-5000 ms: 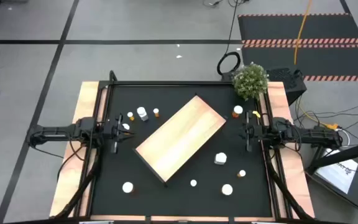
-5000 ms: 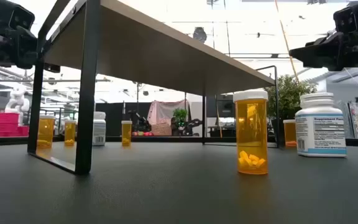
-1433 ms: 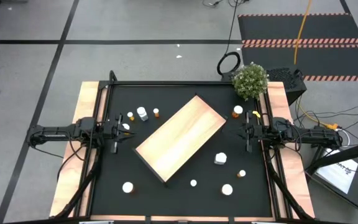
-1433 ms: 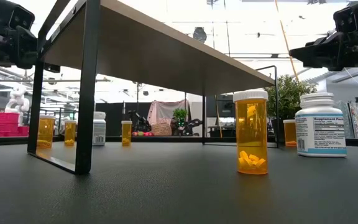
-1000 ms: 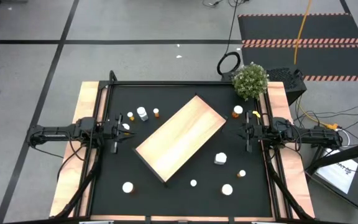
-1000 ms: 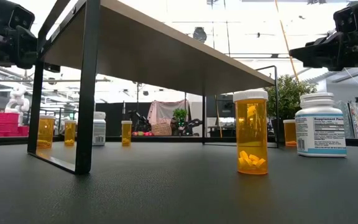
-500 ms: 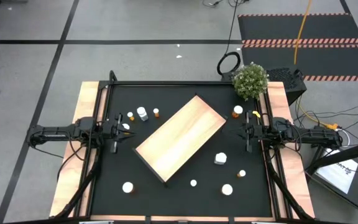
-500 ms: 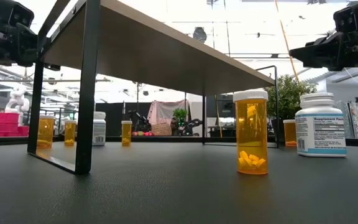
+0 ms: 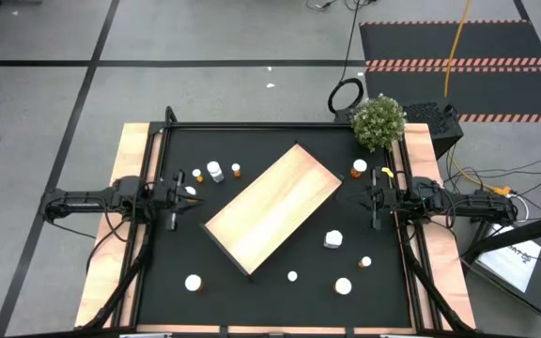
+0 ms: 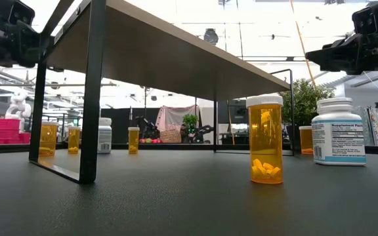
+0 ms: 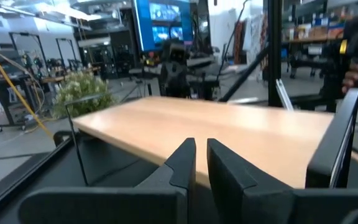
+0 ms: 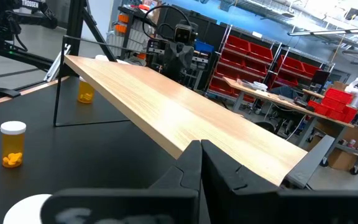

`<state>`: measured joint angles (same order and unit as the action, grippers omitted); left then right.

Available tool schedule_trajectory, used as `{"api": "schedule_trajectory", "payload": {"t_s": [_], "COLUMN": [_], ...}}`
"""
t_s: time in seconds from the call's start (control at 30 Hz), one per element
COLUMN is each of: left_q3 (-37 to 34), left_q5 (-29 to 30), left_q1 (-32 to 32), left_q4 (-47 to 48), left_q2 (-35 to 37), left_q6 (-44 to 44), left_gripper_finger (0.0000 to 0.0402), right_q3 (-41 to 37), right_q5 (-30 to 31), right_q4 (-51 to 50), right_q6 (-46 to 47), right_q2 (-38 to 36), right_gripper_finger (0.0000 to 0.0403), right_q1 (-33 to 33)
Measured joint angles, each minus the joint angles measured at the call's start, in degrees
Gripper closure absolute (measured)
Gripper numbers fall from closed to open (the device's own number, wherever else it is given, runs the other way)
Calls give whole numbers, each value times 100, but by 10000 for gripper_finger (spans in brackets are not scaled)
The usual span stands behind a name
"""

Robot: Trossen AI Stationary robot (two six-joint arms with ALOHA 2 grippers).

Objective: Pick and place medicine bottles onto shelf by color
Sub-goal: Put the white pill bottle on the shelf

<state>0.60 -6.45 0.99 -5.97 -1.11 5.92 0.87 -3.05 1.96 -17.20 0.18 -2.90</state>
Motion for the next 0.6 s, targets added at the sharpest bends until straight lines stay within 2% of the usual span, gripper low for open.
{"api": "schedule_trajectory", "payload": {"t_s": [0.2,0.3,0.6], "left_q3": [151,446,2308], "left_q5": [0,1,4], "left_q1": [0,0,0], "left_q4": [-163,-30,1614], "left_q2": [0,-1,-340], "left_q6": [-133,-197,-262], "left_gripper_finger": [394,395,393], "right_q3": [1,1,-1], "right_q5": [-2,-2,-4], "right_q4": [0,-1,24], "right_q6": [-2,-2,12], "right_q2": [-1,-2,-2], "right_gripper_finger": [403,403,403], "right_q1": [-1,-1,-2]}}
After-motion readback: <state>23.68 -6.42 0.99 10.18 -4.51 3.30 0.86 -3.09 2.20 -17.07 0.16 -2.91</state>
